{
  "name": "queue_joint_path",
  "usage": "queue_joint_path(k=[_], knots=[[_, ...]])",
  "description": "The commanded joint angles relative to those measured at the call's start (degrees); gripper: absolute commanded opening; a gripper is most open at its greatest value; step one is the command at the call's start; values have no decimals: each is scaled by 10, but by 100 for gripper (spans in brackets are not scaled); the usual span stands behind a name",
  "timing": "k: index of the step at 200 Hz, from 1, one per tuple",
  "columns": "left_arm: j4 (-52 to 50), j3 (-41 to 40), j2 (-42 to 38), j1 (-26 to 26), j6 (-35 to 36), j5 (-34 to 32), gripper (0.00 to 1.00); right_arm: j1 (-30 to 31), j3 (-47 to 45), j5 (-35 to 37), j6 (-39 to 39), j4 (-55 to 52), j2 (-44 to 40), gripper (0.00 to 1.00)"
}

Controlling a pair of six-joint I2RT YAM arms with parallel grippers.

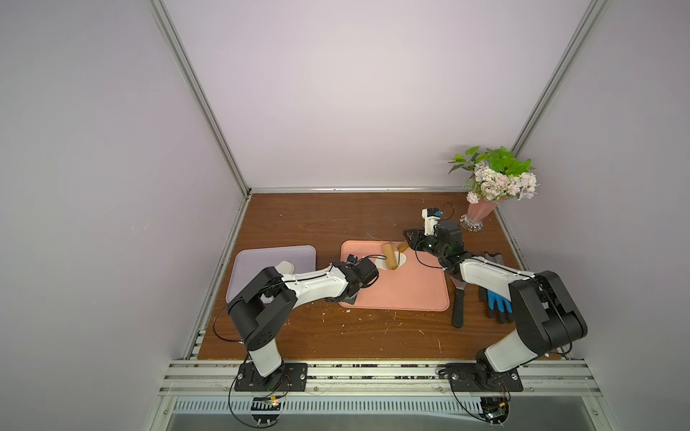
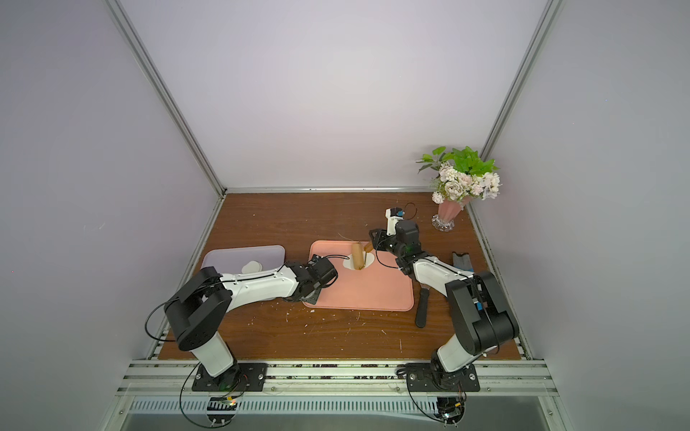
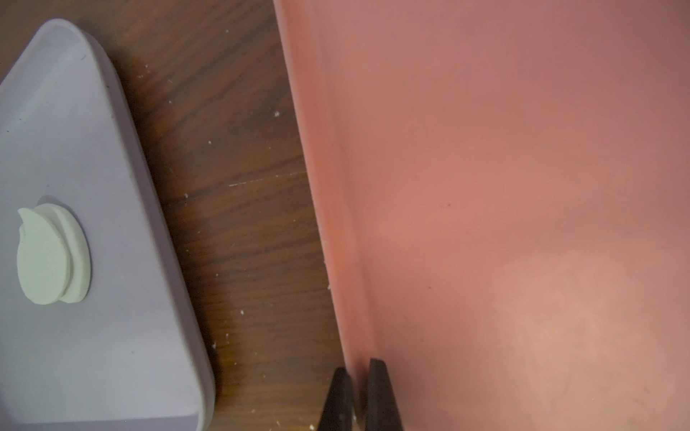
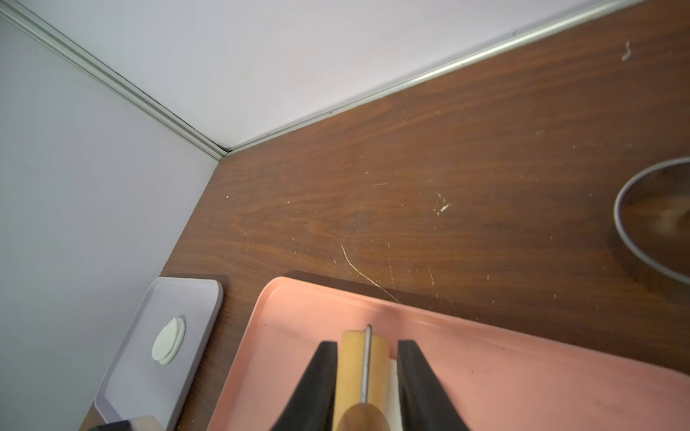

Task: Roll out the dumpling wrappers from the dough
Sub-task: Flatten out the dough on the work surface.

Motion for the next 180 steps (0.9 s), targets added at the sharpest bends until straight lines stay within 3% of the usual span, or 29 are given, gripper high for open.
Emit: queue_joint_path(k=[1,46,107,180], knots=[[-8,-6,17,-9,11,24,0,10,-22,5,-14,15,4,0],[-8,-5,21,-9,14,25,0,22,-65,22,-30,3,26,0],[-8,-6,21,-9,12,25,0,53,-9,56,-56,-113,92,0],[-8,-9,19,-9,12,22,0,69,-22,67,-53,-102,102,0]])
